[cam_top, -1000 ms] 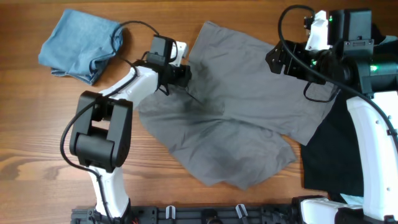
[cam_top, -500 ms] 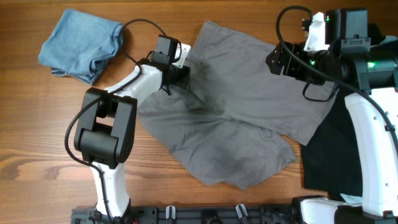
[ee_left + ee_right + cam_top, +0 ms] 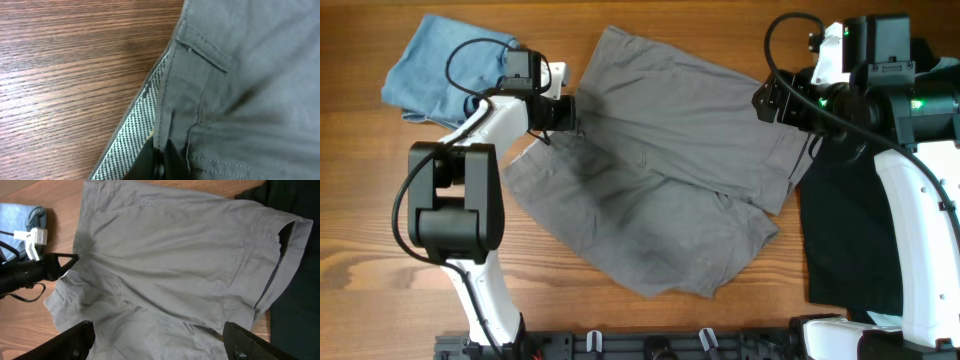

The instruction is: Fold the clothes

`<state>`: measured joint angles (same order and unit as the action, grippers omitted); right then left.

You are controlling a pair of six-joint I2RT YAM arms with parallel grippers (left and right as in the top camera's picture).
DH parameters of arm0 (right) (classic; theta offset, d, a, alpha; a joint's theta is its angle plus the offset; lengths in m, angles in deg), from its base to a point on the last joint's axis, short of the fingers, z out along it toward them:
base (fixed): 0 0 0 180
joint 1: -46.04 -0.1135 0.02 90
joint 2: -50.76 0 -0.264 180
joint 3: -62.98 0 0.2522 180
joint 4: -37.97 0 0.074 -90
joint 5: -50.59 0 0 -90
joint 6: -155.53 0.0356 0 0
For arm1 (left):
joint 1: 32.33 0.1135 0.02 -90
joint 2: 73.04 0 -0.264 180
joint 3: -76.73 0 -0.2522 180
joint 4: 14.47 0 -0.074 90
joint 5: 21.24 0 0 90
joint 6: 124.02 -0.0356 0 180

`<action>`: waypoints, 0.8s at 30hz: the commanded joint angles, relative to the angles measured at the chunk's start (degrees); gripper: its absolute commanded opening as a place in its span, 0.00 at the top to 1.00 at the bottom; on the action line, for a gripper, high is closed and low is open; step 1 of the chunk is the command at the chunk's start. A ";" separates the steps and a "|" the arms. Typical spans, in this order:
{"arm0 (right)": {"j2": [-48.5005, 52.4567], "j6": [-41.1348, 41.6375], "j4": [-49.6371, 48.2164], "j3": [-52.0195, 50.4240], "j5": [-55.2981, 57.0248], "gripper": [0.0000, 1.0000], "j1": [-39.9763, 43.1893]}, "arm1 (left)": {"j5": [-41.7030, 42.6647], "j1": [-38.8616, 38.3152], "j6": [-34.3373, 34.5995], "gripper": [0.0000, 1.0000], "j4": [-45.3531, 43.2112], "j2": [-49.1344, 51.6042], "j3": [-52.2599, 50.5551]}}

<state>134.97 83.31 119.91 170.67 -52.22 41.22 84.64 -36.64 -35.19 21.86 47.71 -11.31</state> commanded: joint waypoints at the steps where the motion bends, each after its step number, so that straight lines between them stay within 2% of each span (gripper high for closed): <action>1: 0.74 0.22 -0.07 -0.11 2.38 0.13 0.02 | -16.50 2.08 6.71 0.96 2.16 2.51 -2.05; 6: 2.93 0.46 -0.52 -4.44 7.13 0.13 0.02 | -19.39 9.66 11.63 0.96 3.26 2.29 -2.05; 9: 5.60 0.48 -2.71 -7.19 8.39 0.13 0.02 | -15.26 13.44 13.66 0.96 3.43 2.08 -2.05; 12: 8.85 0.74 -6.47 -9.05 8.39 0.25 0.02 | -9.55 15.30 13.66 0.96 4.13 0.61 -2.03; 14: 11.96 1.95 -9.44 -9.31 8.37 0.36 0.02 | -7.39 15.47 13.60 0.96 4.74 -1.36 -2.05; 15: 13.46 1.90 -11.32 -9.31 8.09 0.42 0.02 | -6.60 15.41 13.51 0.92 5.03 -2.54 -2.05; 17: 16.09 1.86 -15.41 -9.31 7.89 0.53 0.02 | -4.85 15.02 13.18 0.78 5.40 -4.72 -2.05; 18: 17.64 1.86 -17.99 -9.31 7.63 0.55 0.02 | -3.30 14.75 13.18 0.73 5.57 -6.03 -2.03; 21: 22.23 1.60 -24.79 -9.31 3.80 0.50 0.02 | 2.67 13.92 13.18 0.55 6.40 -9.88 -2.05; 22: 23.76 1.01 -26.18 -9.31 1.25 0.48 0.02 | 3.85 13.68 13.18 0.53 6.80 -10.80 -2.05; 24: 26.75 -1.44 -26.32 -9.31 -4.50 0.37 0.02 | 4.70 12.92 13.16 0.51 8.41 -13.25 -2.05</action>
<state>156.61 84.45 94.06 161.56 -47.83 41.22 83.37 -22.24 -22.18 28.83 40.78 -13.17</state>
